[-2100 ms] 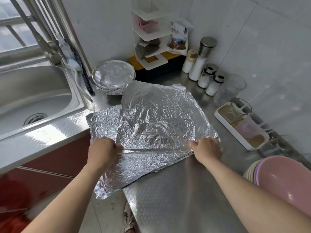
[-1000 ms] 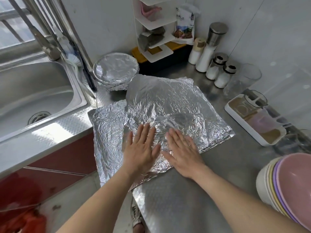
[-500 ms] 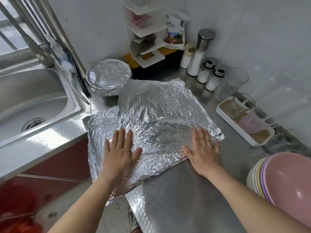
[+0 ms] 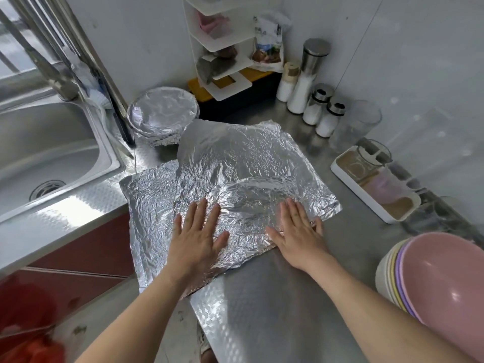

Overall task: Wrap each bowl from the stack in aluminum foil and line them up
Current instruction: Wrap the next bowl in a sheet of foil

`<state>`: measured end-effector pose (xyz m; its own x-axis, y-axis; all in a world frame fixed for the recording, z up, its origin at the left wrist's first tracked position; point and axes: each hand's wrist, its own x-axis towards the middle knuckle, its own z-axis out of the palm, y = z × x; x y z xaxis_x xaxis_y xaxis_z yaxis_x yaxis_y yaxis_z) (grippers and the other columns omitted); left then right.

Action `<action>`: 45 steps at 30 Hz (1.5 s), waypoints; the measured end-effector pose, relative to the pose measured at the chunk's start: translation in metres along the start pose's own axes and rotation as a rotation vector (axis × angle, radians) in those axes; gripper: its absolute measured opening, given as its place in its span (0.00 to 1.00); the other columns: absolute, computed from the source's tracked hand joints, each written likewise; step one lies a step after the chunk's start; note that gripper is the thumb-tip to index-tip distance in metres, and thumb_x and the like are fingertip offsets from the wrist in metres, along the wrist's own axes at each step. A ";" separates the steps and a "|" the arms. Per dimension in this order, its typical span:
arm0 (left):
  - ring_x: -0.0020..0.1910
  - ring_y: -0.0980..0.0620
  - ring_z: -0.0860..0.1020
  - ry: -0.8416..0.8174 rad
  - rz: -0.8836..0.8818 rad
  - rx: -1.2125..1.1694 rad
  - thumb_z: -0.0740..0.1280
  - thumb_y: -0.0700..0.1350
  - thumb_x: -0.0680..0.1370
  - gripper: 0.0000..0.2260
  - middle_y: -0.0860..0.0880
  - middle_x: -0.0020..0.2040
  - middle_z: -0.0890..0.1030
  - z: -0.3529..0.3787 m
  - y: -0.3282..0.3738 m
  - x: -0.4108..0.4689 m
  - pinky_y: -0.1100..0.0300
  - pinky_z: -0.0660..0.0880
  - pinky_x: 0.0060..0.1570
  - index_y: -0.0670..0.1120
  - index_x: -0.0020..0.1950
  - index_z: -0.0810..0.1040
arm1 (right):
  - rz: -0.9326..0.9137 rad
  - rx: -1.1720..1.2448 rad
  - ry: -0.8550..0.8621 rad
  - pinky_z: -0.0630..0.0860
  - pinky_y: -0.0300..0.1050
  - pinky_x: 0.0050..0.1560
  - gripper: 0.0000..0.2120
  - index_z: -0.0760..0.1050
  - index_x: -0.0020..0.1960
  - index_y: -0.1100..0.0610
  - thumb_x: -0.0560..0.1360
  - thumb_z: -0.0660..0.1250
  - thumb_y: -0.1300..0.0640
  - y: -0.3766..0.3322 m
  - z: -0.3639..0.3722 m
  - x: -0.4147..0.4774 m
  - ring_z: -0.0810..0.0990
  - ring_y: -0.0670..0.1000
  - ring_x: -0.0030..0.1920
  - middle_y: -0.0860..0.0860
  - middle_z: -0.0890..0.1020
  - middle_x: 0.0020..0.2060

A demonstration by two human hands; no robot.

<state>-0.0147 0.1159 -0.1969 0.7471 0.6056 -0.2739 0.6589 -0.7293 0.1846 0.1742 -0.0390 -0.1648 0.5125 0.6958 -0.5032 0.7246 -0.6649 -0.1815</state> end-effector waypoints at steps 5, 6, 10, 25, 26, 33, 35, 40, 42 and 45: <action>0.78 0.46 0.38 -0.002 -0.092 -0.087 0.51 0.59 0.82 0.29 0.46 0.80 0.41 -0.020 0.019 0.003 0.43 0.40 0.76 0.55 0.80 0.43 | 0.063 0.034 0.219 0.41 0.59 0.75 0.32 0.39 0.79 0.52 0.82 0.48 0.43 -0.001 -0.037 -0.028 0.42 0.48 0.78 0.48 0.43 0.79; 0.79 0.45 0.40 0.018 -0.103 -0.092 0.53 0.55 0.83 0.28 0.45 0.80 0.43 -0.028 0.031 0.003 0.43 0.42 0.76 0.52 0.80 0.45 | 0.073 0.022 0.273 0.45 0.59 0.75 0.30 0.44 0.79 0.52 0.82 0.50 0.46 0.000 -0.045 -0.035 0.47 0.49 0.78 0.49 0.49 0.79; 0.73 0.43 0.65 0.095 0.088 -0.288 0.59 0.45 0.81 0.20 0.43 0.75 0.67 -0.058 0.107 -0.007 0.49 0.64 0.70 0.46 0.73 0.69 | 0.091 0.001 0.446 0.55 0.57 0.71 0.22 0.63 0.73 0.49 0.79 0.56 0.54 0.016 -0.073 -0.068 0.62 0.50 0.73 0.47 0.68 0.71; 0.55 0.35 0.77 -0.122 0.193 -0.489 0.61 0.50 0.80 0.16 0.38 0.56 0.80 -0.040 0.302 -0.084 0.50 0.70 0.49 0.42 0.65 0.67 | 0.175 0.122 0.252 0.69 0.48 0.65 0.21 0.70 0.71 0.53 0.79 0.56 0.64 0.122 -0.091 -0.146 0.72 0.54 0.66 0.53 0.74 0.67; 0.55 0.36 0.77 -0.107 0.192 -0.450 0.62 0.50 0.80 0.15 0.38 0.55 0.80 -0.040 0.307 -0.088 0.50 0.70 0.49 0.42 0.62 0.69 | 0.178 0.133 0.236 0.71 0.47 0.62 0.22 0.70 0.70 0.52 0.78 0.57 0.65 0.126 -0.091 -0.150 0.74 0.54 0.64 0.54 0.76 0.66; 0.52 0.37 0.78 -0.092 0.223 -0.321 0.62 0.49 0.77 0.12 0.40 0.51 0.82 -0.037 0.330 -0.115 0.52 0.70 0.46 0.41 0.51 0.78 | 0.118 0.059 0.161 0.73 0.48 0.60 0.21 0.75 0.65 0.54 0.74 0.61 0.67 0.143 -0.089 -0.166 0.78 0.54 0.58 0.52 0.80 0.58; 0.51 0.36 0.78 -0.073 0.242 -0.258 0.60 0.48 0.78 0.13 0.38 0.50 0.82 -0.040 0.332 -0.116 0.52 0.70 0.44 0.40 0.48 0.78 | 0.119 0.093 0.179 0.72 0.47 0.61 0.19 0.75 0.64 0.54 0.76 0.61 0.66 0.148 -0.087 -0.168 0.77 0.54 0.60 0.52 0.79 0.60; 0.48 0.33 0.78 0.000 0.279 -0.255 0.57 0.47 0.81 0.13 0.36 0.48 0.81 -0.061 0.335 -0.114 0.53 0.67 0.41 0.42 0.41 0.73 | 0.042 0.260 0.300 0.71 0.43 0.58 0.16 0.76 0.64 0.53 0.81 0.57 0.60 0.152 -0.097 -0.173 0.77 0.53 0.61 0.50 0.79 0.62; 0.47 0.33 0.77 0.041 0.311 -0.285 0.57 0.47 0.81 0.13 0.36 0.47 0.81 -0.070 0.333 -0.113 0.53 0.65 0.40 0.45 0.39 0.69 | 0.020 0.274 0.366 0.73 0.44 0.57 0.14 0.79 0.60 0.54 0.81 0.57 0.57 0.151 -0.105 -0.173 0.79 0.54 0.58 0.51 0.81 0.59; 0.43 0.34 0.78 0.109 0.306 -0.420 0.56 0.50 0.79 0.15 0.37 0.41 0.81 -0.085 0.318 -0.108 0.51 0.70 0.38 0.43 0.36 0.68 | -0.008 0.291 0.455 0.75 0.50 0.56 0.14 0.78 0.57 0.54 0.81 0.56 0.50 0.148 -0.122 -0.180 0.80 0.56 0.54 0.53 0.82 0.53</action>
<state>0.1220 -0.1541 -0.0282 0.9007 0.4313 -0.0529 0.3714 -0.7008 0.6090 0.2454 -0.2291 0.0016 0.7021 0.7056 -0.0956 0.6049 -0.6619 -0.4426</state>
